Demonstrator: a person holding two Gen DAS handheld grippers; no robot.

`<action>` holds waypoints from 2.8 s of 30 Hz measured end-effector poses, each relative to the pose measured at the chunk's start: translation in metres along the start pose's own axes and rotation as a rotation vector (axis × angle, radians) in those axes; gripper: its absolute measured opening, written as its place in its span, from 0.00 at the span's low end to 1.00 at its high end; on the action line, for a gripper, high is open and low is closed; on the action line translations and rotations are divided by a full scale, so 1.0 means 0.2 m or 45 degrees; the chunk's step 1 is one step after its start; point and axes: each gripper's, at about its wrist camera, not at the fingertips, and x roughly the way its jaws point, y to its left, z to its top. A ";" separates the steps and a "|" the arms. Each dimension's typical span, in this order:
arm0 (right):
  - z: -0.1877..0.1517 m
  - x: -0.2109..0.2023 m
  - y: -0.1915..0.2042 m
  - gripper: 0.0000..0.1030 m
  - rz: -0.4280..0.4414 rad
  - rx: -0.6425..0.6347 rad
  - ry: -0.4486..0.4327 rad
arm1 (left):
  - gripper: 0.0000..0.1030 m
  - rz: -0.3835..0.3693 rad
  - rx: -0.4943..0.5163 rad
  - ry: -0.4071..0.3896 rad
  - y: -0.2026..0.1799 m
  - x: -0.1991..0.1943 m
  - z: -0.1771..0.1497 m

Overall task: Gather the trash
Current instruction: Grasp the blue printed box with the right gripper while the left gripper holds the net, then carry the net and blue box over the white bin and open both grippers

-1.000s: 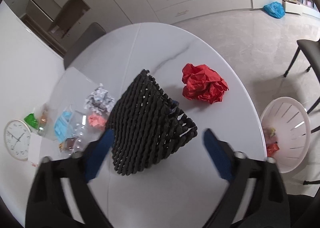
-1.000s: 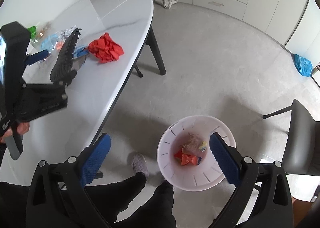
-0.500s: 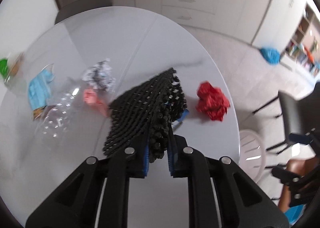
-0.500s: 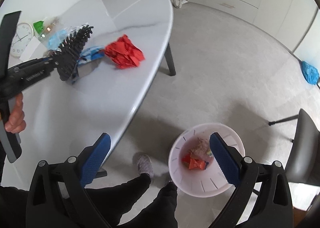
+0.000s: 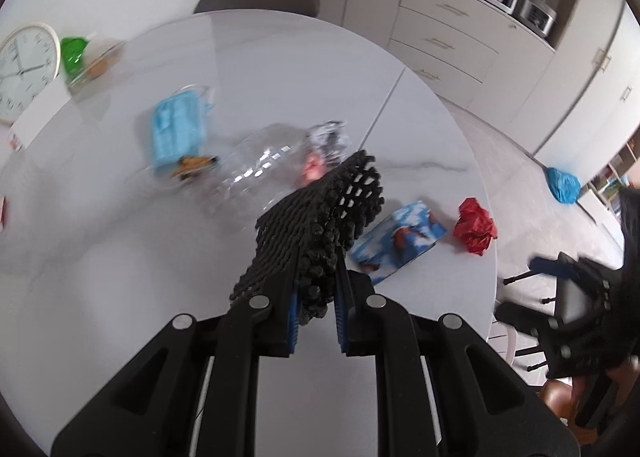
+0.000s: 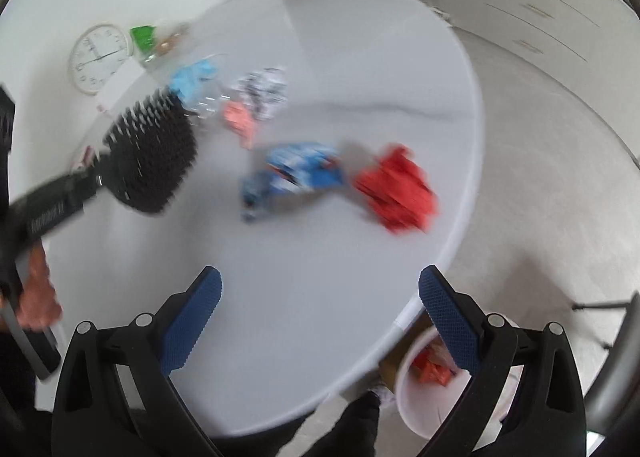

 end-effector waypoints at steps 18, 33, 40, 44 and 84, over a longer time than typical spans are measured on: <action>0.28 0.47 0.34 0.90 -0.020 -1.482 0.510 | 0.14 -0.011 -0.134 0.032 0.25 -0.08 -0.22; 0.35 0.63 0.45 0.50 0.091 -1.476 0.658 | 0.14 0.043 -0.259 0.031 0.37 -0.09 -0.25; 0.42 0.42 0.41 0.48 0.221 -1.107 0.434 | 0.14 0.018 -0.247 0.008 0.32 -0.16 -0.25; 0.35 0.20 0.31 0.49 0.287 -0.814 0.273 | 0.14 0.009 -0.206 -0.004 0.27 -0.23 -0.25; -1.18 -0.57 -1.25 0.94 -0.335 0.698 -0.005 | 0.18 -0.543 0.955 0.390 -1.72 0.14 -0.45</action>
